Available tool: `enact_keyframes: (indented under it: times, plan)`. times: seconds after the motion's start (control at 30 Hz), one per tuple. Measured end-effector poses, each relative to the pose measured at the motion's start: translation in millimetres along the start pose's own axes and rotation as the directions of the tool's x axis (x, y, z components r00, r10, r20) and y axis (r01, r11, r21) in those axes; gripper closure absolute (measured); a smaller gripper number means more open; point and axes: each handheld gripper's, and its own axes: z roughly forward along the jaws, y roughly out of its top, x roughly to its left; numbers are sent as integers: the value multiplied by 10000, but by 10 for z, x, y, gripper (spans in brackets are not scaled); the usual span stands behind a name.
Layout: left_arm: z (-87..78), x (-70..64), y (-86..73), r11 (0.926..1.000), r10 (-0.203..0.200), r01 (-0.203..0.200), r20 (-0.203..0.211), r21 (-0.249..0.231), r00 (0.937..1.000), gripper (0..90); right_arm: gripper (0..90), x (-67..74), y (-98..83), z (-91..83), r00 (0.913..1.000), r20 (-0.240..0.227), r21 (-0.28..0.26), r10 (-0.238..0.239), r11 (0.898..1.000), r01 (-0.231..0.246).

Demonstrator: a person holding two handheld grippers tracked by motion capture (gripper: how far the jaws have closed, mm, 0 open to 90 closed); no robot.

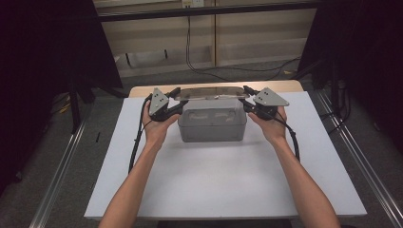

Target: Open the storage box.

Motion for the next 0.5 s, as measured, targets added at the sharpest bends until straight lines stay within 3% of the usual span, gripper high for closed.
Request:
enact_keyframes:
  times: [0.5]
  plan:
    - [40, 53, -34, 9999, -106, 108, -195, 116, 9998, 535, 653, -15, -14, 13, 9999, 52, -91, 120, 9999, -120]
